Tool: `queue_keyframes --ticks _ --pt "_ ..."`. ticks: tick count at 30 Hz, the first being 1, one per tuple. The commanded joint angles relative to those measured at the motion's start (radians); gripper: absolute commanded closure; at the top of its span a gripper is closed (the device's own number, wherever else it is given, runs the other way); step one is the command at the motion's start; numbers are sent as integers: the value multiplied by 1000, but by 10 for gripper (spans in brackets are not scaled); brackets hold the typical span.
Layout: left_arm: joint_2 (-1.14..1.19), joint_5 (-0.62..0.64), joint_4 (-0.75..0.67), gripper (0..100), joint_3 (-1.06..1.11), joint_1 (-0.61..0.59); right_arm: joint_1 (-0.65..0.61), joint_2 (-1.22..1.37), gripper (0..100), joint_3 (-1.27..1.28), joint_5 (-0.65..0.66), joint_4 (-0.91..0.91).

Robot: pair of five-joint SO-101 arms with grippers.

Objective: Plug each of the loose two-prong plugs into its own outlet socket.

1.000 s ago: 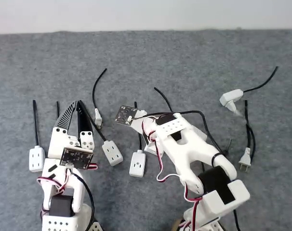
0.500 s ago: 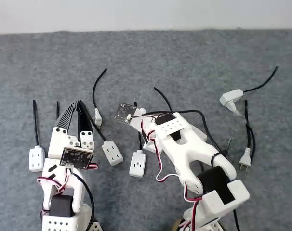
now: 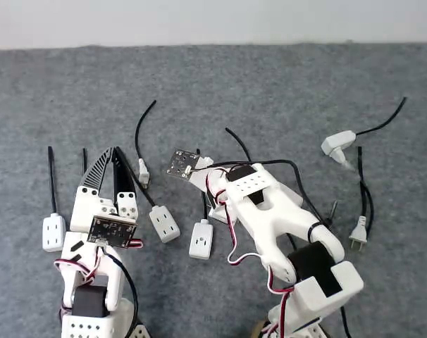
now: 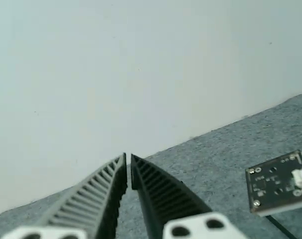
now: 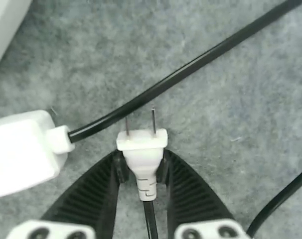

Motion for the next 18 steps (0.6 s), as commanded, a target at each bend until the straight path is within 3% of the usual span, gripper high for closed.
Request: queue_keyframes --ticks 1,18 --pt "-15 -6 -25 988 -4 0 -24 8 989 -25 -3 10" --pt "-15 71 -28 988 -7 29 -4 -360 989 -52 17 243"
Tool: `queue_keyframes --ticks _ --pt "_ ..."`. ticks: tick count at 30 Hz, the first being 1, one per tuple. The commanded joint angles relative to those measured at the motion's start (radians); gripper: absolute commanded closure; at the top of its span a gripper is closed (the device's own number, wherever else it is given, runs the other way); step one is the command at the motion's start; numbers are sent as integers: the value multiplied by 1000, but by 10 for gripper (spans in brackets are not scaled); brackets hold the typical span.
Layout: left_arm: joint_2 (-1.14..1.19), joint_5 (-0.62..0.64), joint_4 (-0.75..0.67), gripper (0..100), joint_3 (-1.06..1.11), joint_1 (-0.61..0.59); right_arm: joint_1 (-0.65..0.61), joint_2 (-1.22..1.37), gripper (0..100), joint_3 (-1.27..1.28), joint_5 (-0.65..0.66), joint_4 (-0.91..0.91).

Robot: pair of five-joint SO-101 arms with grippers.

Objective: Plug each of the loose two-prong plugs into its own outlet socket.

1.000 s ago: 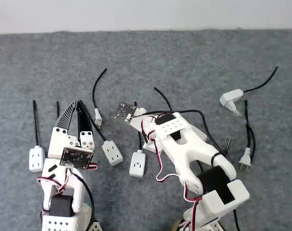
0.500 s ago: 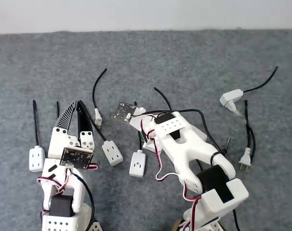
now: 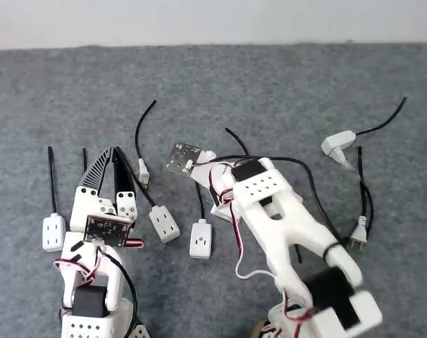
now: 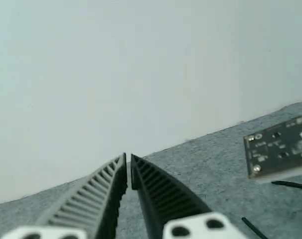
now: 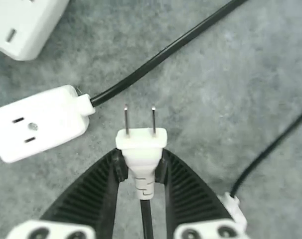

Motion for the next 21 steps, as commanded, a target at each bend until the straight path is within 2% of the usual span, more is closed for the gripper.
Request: queue_keyframes --ticks 1,11,17,21 --pt "-15 15 -26 988 -8 41 -21 -140 989 -35 15 44" --pt "-17 18 -15 988 -28 121 -133 -361 989 -133 8 237" --pt "-17 87 98 983 -124 141 -157 -384 989 -138 3 231" --pt "-17 87 186 897 -171 184 -170 -387 989 -169 -34 242"
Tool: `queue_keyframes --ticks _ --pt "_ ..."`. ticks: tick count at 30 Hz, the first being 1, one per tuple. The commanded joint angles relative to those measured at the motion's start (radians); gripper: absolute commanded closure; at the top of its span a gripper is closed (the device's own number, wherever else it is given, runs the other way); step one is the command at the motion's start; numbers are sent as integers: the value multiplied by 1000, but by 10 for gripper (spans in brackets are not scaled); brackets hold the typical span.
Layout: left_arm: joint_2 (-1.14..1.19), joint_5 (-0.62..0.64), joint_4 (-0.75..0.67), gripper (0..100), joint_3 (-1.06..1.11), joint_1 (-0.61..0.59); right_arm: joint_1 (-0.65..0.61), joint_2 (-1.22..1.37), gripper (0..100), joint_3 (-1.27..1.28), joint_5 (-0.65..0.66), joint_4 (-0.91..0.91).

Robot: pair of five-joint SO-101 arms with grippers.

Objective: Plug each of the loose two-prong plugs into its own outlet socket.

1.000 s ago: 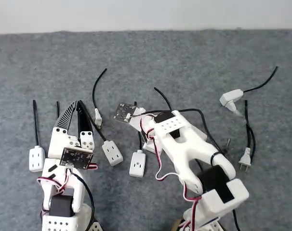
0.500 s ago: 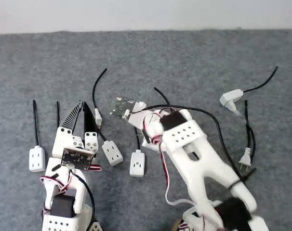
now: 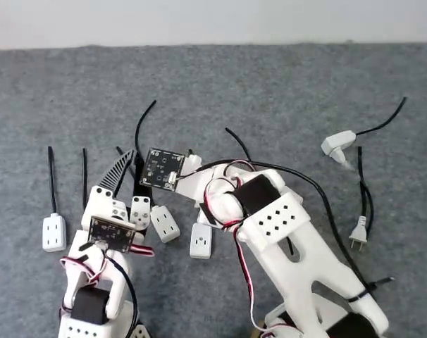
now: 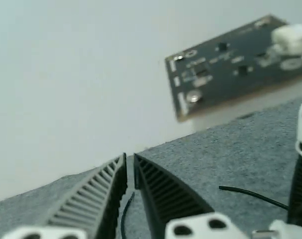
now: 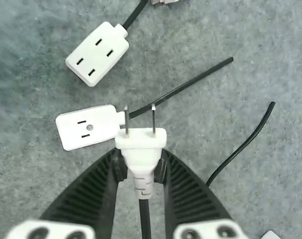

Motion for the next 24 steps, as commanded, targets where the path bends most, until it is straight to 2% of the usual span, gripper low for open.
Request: queue_keyframes --ticks 1,5,12,24 --pt "-17 18 83 858 -85 48 -12 -51 989 -97 -26 15" --pt "-17 18 86 776 -74 75 -28 -51 989 -170 -26 77" --pt "-17 18 86 776 -59 78 -96 -51 989 -241 -28 137" --pt "-17 17 81 776 -27 77 -97 -51 989 -301 -54 160"
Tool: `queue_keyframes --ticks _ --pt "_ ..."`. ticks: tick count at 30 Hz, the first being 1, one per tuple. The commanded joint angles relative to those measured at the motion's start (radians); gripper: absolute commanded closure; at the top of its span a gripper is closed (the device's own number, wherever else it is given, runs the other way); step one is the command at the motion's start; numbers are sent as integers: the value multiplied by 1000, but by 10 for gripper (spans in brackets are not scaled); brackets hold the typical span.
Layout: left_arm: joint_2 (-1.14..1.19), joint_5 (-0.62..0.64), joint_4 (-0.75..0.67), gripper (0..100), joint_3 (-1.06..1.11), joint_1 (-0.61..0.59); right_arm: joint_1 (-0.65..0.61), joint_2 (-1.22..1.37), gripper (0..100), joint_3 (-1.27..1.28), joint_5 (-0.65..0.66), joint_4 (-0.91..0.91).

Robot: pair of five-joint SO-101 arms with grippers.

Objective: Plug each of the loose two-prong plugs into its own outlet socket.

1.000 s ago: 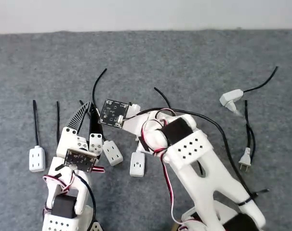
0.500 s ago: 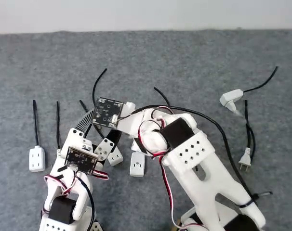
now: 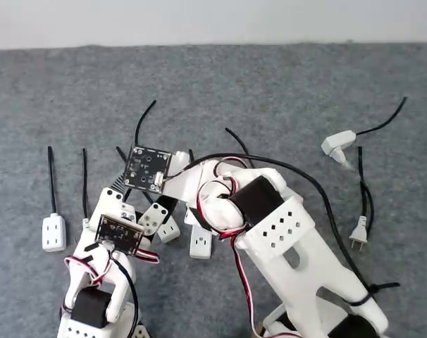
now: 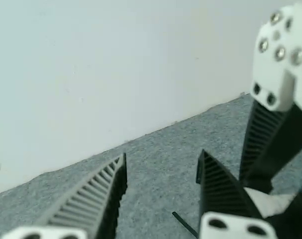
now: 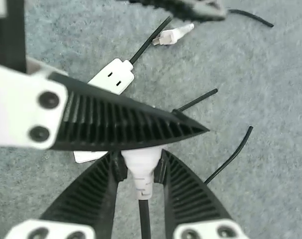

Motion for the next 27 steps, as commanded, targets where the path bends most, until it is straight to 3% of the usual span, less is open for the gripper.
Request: queue_keyframes --ticks 1,10,27 --pt "-17 15 -3 776 5 3 -8 -39 989 -103 -17 38" --pt "-17 -32 -91 776 77 3 -8 -39 989 -258 -17 153" --pt "-17 -31 -89 776 81 5 -19 -28 989 -190 -20 110"
